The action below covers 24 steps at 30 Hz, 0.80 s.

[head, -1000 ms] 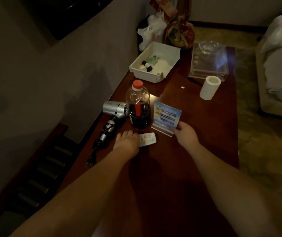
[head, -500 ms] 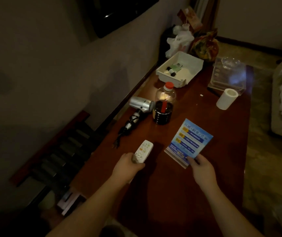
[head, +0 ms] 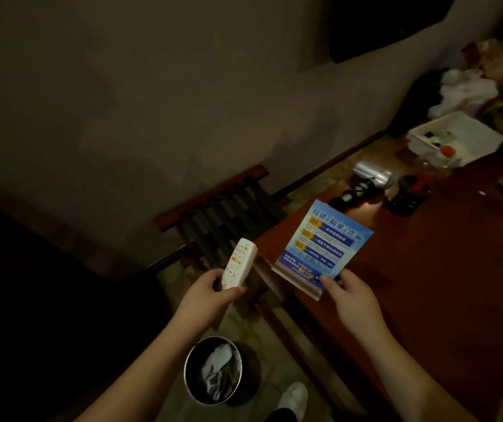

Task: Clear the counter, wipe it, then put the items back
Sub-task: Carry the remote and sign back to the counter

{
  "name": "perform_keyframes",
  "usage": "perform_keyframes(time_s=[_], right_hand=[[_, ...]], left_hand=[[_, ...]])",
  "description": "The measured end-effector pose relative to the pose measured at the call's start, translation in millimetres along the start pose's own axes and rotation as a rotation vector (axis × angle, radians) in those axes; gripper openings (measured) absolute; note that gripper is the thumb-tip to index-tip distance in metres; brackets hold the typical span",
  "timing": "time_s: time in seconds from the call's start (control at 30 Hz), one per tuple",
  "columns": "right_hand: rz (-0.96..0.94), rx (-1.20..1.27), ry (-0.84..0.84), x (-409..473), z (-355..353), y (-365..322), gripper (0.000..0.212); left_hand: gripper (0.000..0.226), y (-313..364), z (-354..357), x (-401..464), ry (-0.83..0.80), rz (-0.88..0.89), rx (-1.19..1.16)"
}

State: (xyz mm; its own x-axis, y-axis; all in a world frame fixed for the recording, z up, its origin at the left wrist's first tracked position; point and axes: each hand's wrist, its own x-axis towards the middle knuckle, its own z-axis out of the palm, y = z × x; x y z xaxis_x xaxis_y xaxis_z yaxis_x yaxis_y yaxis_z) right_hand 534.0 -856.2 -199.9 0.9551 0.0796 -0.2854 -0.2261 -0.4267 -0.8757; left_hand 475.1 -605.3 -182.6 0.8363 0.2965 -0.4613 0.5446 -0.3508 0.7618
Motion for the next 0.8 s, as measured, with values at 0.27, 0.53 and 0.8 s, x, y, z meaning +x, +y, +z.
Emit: perform_keyframes(time_s=[0.27,0.53,0.8], right_hand=[[-0.223,-0.085,-0.236,-89.4,127.3,-93.8,0.020],[-0.436,-0.149,-0.426,-175.1,245.3,-150.9,0.015],[-0.601,-0.140,-0.604,-235.6,335.9,-210.1,0.019]], left_hand=[[0.037,-87.0,-140.3,-108.7,0.274,0.016,-0.155],[0.064,-174.0,-254.8,-219.3,0.542,-0.011,-0.168],[0.062,-229.8,-345.0,-307.1,0.706,-0.019,-0.227]])
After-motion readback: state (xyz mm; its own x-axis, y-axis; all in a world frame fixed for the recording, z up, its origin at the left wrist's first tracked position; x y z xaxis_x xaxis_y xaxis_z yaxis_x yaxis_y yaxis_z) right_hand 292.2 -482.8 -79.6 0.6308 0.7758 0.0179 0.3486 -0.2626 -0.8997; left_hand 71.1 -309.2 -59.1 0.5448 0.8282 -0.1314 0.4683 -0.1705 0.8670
